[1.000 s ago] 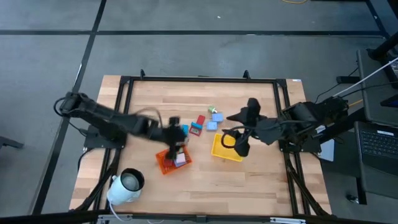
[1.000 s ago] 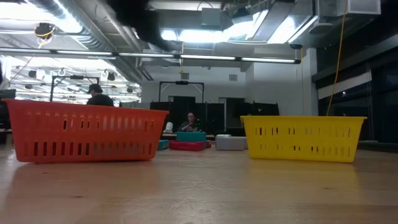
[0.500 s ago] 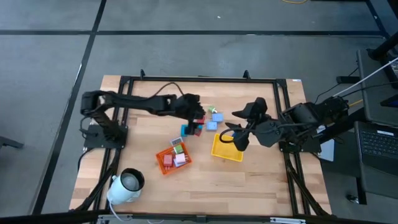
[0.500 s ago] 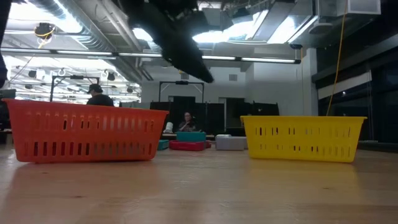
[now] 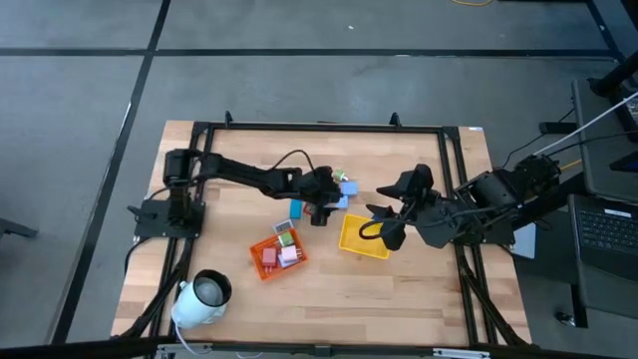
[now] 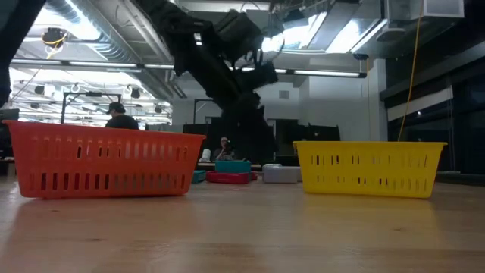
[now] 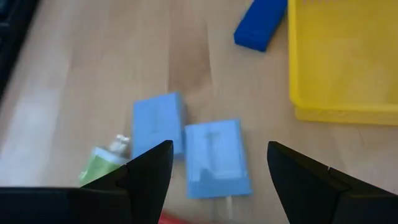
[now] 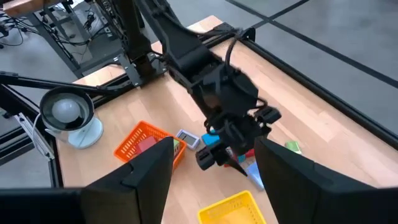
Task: Pick & Place Office items
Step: Put the bottom light violet charger adapter into the orange bin
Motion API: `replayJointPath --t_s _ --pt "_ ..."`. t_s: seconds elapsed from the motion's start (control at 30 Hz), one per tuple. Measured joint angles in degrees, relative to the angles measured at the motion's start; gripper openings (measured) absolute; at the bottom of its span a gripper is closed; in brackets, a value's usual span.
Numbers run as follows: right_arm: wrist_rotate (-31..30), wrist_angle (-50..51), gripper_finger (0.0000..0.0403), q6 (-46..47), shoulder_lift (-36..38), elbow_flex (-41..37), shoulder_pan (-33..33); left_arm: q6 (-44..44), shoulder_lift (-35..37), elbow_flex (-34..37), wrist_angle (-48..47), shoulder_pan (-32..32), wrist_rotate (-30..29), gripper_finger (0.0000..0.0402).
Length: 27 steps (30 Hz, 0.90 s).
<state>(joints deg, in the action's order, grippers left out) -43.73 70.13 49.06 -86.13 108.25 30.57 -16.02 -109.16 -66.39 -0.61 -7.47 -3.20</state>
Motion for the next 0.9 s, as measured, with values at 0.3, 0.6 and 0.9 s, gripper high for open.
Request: replayJointPath --t_s 0.3,0.6,0.9 --pt "-0.4 0.2 0.0230 -0.3 0.9 0.0 0.0 1.7 -4.0 0.1 1.1 -0.1 0.4 0.0256" --pt "-0.9 0.4 0.0230 -0.4 1.9 0.0 0.0 3.2 -5.6 -0.1 3.0 -1.2 0.3 0.0255" --pt "-0.9 0.4 0.0230 -0.2 2.0 0.0 0.0 2.8 -5.8 0.0 3.9 -3.9 0.4 0.0256"
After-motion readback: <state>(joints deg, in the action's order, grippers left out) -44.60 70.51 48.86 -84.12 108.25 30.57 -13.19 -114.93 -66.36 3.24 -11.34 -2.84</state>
